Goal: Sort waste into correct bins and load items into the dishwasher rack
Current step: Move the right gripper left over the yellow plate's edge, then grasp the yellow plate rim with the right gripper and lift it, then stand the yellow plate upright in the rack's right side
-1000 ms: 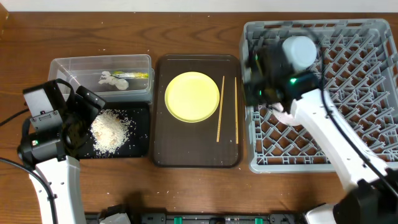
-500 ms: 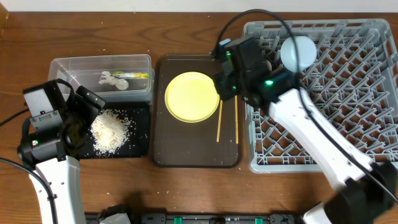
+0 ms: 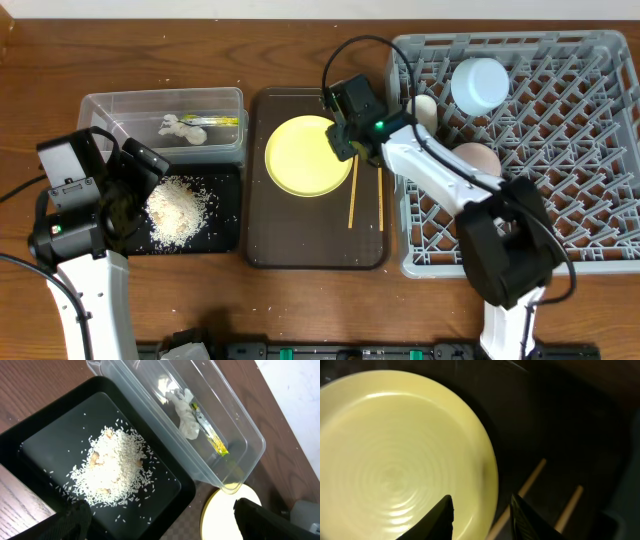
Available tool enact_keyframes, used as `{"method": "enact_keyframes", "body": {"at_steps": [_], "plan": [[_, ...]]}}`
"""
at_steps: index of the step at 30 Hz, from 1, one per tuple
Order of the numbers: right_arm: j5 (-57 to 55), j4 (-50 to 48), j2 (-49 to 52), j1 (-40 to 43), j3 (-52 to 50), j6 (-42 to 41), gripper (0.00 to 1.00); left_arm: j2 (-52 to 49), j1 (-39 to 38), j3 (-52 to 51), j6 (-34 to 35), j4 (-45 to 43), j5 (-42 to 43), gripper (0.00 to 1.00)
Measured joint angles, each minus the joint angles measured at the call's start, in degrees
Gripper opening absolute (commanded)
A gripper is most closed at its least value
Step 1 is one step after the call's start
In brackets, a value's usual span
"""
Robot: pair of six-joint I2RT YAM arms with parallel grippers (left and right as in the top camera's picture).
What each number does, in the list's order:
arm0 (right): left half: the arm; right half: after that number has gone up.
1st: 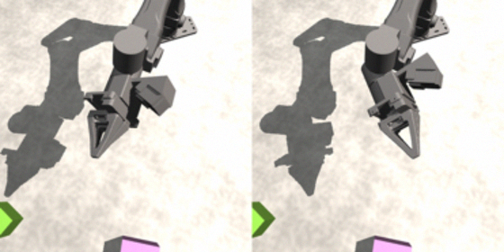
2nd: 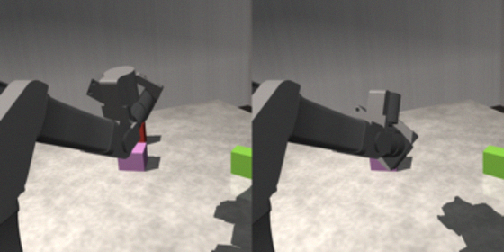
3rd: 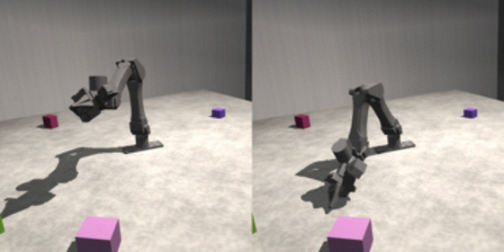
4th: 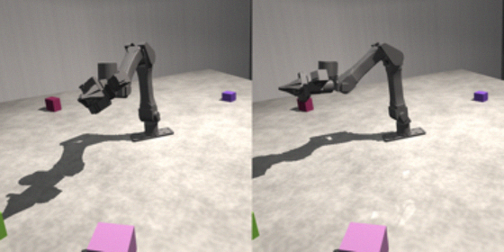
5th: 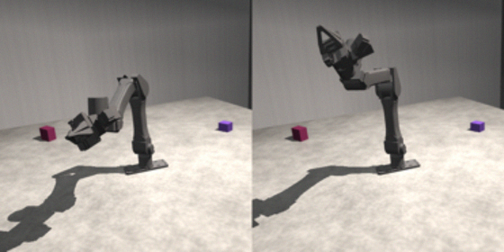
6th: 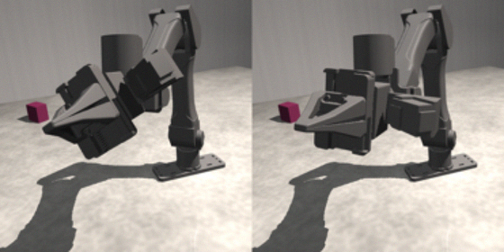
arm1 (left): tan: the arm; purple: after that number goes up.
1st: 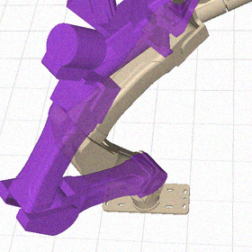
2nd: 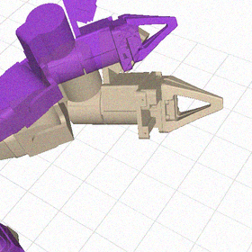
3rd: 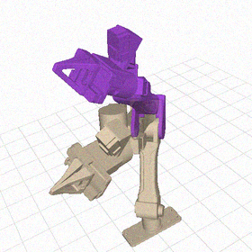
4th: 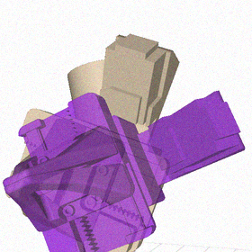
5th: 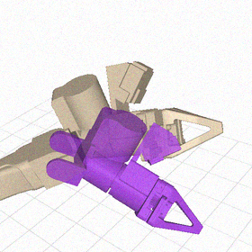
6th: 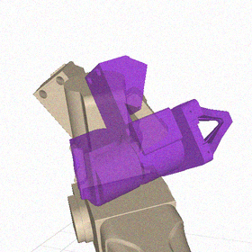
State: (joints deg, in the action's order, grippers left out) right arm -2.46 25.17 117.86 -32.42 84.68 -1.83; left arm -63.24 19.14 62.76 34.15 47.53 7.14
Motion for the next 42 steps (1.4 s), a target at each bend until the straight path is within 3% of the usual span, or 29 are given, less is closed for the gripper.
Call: {"method": "enact_keyframes", "body": {"at_steps": [9, 13, 24, 28, 34, 42], "plan": [[-0.07, -0.98, 5.35, 0.00, 0.00, 1.07, 0.24, 0.00, 0.00, 0.00, 0.00, -0.02, 0.00, 0.94], [-0.09, -1.31, 5.68, 0.00, 0.00, 1.51, 0.01, 0.00, 0.00, 0.00, 0.00, 0.00, 0.00, 0.94], [0.59, -1.84, 4.68, 0.00, 0.39, 0.92, 0.01, 0.00, 0.00, 0.00, 0.00, 0.02, 0.00, 0.94], [-0.57, -0.09, -0.94, 0.00, 0.28, 1.25, 0.01, 0.00, 0.00, 0.00, 0.00, 0.02, 0.00, 0.94], [-13.40, 6.56, -18.82, 0.00, 0.33, 3.78, 0.01, 0.00, 0.00, 0.00, 0.00, 0.02, 0.00, 0.94], [-49.27, 21.11, -35.69, 0.48, 0.70, 5.29, 0.01, 0.00, 0.00, 0.00, 0.00, -0.02, 0.00, 0.94]]}}
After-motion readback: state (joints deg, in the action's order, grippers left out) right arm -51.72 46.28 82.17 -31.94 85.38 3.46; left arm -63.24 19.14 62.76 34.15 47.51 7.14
